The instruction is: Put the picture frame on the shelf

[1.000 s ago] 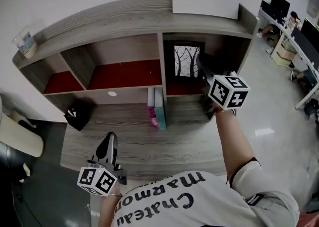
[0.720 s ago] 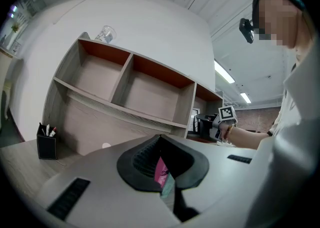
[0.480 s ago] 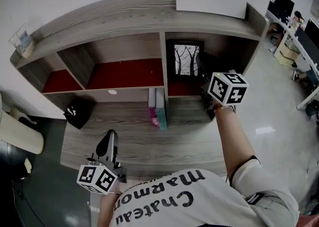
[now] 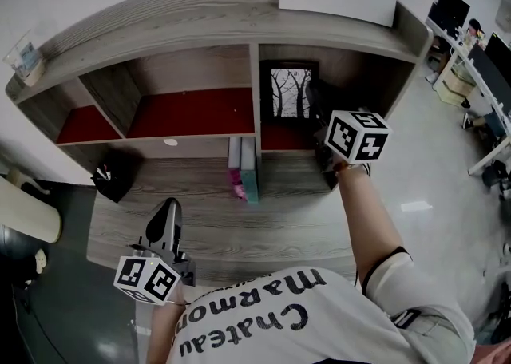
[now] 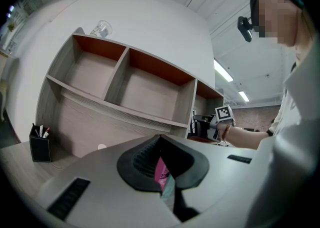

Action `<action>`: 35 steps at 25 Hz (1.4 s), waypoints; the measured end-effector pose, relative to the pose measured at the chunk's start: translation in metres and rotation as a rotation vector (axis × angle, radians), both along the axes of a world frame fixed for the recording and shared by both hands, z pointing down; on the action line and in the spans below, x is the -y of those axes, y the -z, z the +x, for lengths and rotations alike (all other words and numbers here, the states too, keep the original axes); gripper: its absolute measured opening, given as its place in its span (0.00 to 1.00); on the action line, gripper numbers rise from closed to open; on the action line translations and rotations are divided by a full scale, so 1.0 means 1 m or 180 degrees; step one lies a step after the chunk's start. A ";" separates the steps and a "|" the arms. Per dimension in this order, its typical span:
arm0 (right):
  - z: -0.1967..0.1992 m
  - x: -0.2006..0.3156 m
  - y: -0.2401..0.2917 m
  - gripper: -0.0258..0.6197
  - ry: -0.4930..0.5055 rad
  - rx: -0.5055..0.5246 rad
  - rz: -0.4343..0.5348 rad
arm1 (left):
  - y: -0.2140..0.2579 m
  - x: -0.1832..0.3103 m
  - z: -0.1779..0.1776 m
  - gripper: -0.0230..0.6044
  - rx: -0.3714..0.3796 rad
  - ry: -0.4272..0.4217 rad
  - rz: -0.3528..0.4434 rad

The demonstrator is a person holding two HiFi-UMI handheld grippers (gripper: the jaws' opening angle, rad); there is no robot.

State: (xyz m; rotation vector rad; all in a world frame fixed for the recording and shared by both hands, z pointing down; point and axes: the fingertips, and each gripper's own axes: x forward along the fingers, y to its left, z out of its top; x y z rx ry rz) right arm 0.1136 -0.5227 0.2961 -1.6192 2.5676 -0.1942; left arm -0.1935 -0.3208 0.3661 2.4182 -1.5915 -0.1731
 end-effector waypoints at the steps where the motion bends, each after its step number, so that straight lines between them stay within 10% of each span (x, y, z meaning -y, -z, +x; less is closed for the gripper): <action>1: 0.000 0.000 0.000 0.18 0.0003 -0.0001 0.0003 | 0.000 0.001 0.001 0.06 -0.0007 0.0003 0.0007; 35: -0.007 0.015 -0.009 0.19 0.0033 -0.0128 -0.0200 | 0.000 -0.009 -0.003 0.06 -0.0064 0.0084 0.0069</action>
